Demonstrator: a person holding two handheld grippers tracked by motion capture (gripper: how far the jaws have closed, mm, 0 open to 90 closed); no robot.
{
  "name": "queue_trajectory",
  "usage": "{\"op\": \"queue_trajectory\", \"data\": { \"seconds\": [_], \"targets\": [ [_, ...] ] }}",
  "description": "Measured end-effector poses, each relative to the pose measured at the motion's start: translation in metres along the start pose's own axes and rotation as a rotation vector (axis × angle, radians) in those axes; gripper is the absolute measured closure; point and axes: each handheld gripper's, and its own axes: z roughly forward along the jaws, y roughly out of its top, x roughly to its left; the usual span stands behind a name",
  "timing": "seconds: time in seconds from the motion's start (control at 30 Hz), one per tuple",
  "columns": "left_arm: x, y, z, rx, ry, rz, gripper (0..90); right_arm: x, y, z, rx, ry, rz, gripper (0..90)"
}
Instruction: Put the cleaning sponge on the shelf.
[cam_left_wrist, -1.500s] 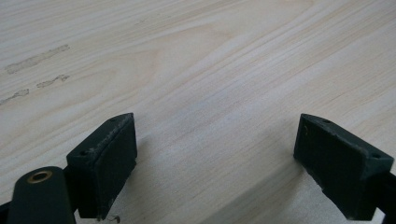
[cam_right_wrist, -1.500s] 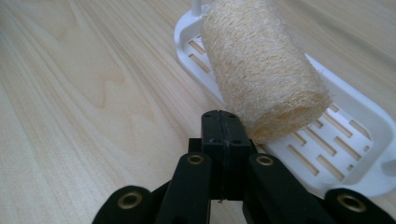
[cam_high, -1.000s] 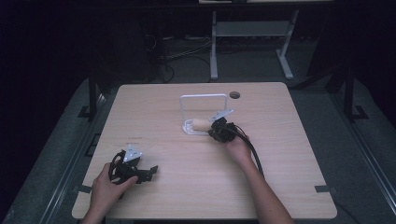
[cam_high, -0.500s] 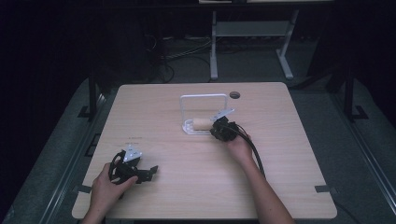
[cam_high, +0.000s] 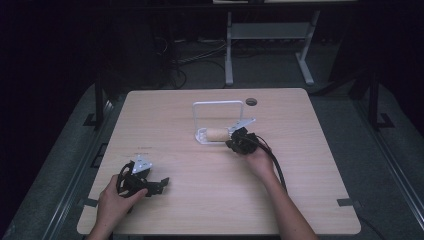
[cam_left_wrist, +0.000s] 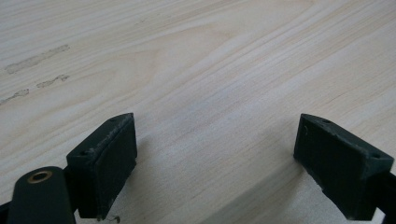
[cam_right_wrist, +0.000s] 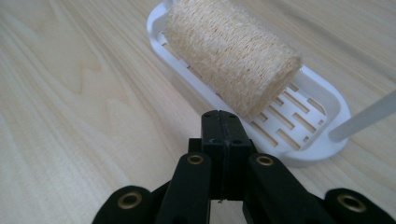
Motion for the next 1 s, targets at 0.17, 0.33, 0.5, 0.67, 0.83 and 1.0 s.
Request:
{"op": "queue_trajectory", "data": {
  "seconds": [0.17,0.33,0.5,0.67,0.83,1.0],
  "targets": [
    [0.0,0.0,0.0,-0.002,0.0,-0.002,12.7,0.001,-0.005,-0.008,-0.007,0.003,-0.001,87.2],
    [0.0,0.0,0.0,-0.002,0.0,-0.003,12.7,0.0,-0.013,-0.018,-0.01,0.007,-0.001,77.5],
    [0.0,0.0,0.0,-0.002,0.0,-0.002,12.7,0.001,-0.022,-0.029,-0.018,-0.003,0.011,58.3],
    [0.0,0.0,0.0,-0.002,0.0,-0.002,12.7,0.0,-0.029,-0.036,-0.005,-0.023,0.02,46.6],
    [0.0,0.0,0.0,-0.002,0.0,-0.003,12.7,-0.003,-0.042,-0.05,-0.023,-0.031,0.044,36.5],
    [0.0,0.0,0.0,-0.002,0.0,-0.003,12.7,-0.002,-0.05,-0.059,-0.035,-0.038,0.052,33.9]
  ]
}}
